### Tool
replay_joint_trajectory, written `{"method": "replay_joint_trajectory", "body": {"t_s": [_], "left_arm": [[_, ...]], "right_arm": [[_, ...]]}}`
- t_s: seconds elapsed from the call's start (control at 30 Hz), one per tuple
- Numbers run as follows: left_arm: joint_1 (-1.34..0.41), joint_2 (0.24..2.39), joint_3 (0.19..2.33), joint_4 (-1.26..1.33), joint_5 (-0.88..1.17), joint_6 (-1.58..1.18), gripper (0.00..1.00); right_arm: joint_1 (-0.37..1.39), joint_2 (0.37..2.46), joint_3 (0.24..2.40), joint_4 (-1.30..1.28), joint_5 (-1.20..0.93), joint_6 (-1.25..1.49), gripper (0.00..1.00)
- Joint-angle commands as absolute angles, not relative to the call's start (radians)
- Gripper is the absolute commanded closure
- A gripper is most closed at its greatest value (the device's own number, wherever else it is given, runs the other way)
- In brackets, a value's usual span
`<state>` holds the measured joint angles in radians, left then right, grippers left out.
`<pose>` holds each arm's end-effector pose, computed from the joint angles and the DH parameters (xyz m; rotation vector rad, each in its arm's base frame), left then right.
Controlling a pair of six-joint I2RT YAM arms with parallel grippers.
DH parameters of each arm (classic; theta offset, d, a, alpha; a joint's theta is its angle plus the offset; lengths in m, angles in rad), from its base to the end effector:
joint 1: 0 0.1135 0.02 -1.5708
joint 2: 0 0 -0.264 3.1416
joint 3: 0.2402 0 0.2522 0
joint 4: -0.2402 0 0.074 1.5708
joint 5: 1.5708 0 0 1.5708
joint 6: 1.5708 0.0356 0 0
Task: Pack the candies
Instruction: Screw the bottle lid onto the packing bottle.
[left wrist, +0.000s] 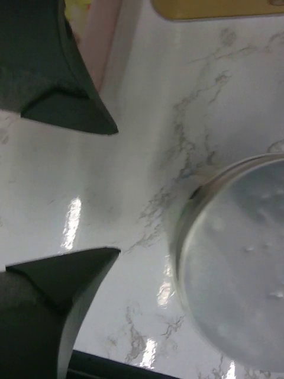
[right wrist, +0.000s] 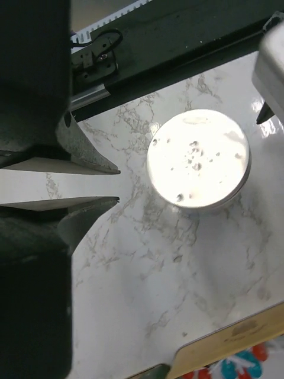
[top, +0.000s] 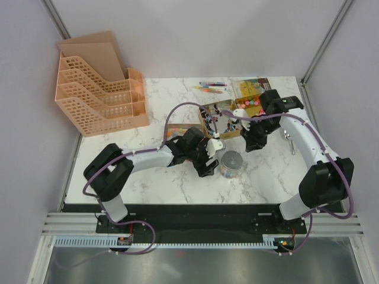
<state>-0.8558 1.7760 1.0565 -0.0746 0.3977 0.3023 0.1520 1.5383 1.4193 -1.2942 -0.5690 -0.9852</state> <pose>0.2338 -0.2903 0.1795 1.4789 1.9004 -0.7335 0.2720 0.0611 0.3052 -1.5065 2.2419 0.6358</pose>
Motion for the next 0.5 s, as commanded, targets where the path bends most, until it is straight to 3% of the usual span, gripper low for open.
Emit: {"method": "replay_joint_trajectory", "body": {"t_s": [0.0,0.03,0.33,0.47], "left_arm": [[-0.85,1.628,0.927,-0.019,0.35,0.186,0.1],[-0.848,1.614,0.896,-0.003,0.333,0.17,0.0],[-0.85,1.563,0.787,0.025,0.186,0.072,0.0],[-0.819,1.519,0.743,-0.02,0.242,0.04,0.0]], "right_arm": [[0.301,1.519,1.457,-1.365,-0.634,-1.057,0.74],[0.339,1.516,1.435,-1.329,-0.623,-1.054,0.77],[0.537,1.546,1.374,-1.172,-0.591,-1.035,0.82],[0.555,1.569,1.356,-1.14,-0.583,-1.025,0.83]]}}
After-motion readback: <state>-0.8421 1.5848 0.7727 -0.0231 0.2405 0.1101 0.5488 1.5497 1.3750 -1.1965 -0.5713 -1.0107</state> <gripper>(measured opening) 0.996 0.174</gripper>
